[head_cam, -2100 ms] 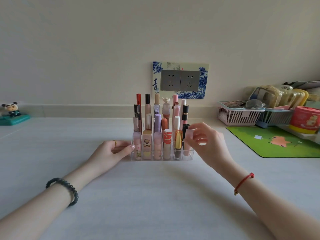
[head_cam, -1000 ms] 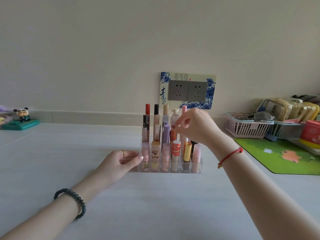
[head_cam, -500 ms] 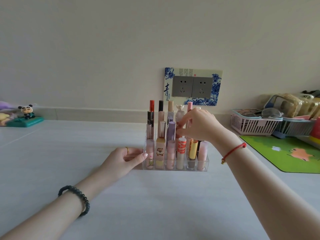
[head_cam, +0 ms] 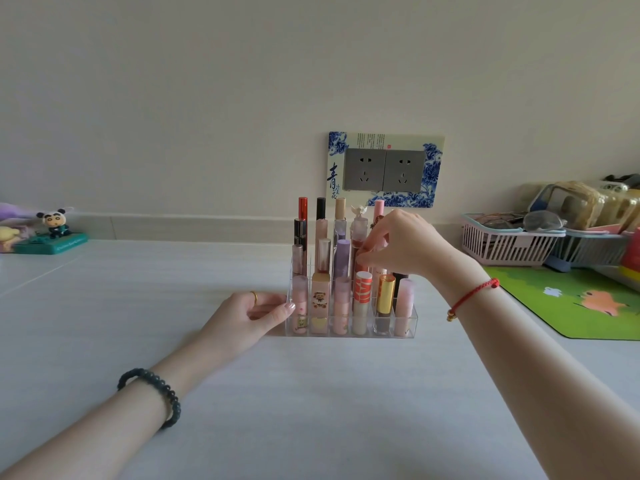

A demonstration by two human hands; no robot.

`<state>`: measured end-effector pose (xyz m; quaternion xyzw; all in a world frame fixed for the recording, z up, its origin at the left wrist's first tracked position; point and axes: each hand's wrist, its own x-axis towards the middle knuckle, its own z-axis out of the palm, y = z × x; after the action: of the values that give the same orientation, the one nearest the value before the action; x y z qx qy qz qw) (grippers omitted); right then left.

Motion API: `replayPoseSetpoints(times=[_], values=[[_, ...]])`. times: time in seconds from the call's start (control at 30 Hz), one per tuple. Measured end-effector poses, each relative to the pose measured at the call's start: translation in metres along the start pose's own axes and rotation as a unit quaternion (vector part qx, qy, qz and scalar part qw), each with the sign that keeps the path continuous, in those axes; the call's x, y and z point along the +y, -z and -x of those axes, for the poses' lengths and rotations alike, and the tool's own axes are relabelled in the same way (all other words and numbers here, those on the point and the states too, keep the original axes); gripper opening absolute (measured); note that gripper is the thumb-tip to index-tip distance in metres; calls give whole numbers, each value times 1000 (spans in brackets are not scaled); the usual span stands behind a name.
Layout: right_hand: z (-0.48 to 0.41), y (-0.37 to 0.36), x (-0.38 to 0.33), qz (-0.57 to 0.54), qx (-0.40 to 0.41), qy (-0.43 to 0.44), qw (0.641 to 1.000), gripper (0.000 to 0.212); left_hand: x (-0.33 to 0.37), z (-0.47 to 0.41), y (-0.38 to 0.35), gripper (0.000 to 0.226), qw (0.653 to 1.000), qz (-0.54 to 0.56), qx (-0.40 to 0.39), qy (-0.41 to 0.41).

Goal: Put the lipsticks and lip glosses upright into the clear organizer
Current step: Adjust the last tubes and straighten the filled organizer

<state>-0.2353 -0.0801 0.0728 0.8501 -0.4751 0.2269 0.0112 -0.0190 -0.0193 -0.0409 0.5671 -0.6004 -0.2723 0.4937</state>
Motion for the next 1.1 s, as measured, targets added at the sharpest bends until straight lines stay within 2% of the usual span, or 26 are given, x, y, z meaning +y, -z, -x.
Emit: replayPoseSetpoints(times=[0.17,0.5,0.77,0.93,1.1], values=[[0,0,1,-8,2,1,1000,23,0,0,0,27,1000,0,3,-2],[2,10,5,-53,8,1,999,20,2,1,-1,9,1000,4,-7,-6],[12,27,6,-90,78,30,992,18,3,2,0,5,1000,-12,3,-9],[36,7,-12,-97,87,74,989,18,12,6,0,27,996,-65,61,-31],[43,-24,-23,-16,102,112,988,31,22,9,-1,37,980,-121,119,-99]])
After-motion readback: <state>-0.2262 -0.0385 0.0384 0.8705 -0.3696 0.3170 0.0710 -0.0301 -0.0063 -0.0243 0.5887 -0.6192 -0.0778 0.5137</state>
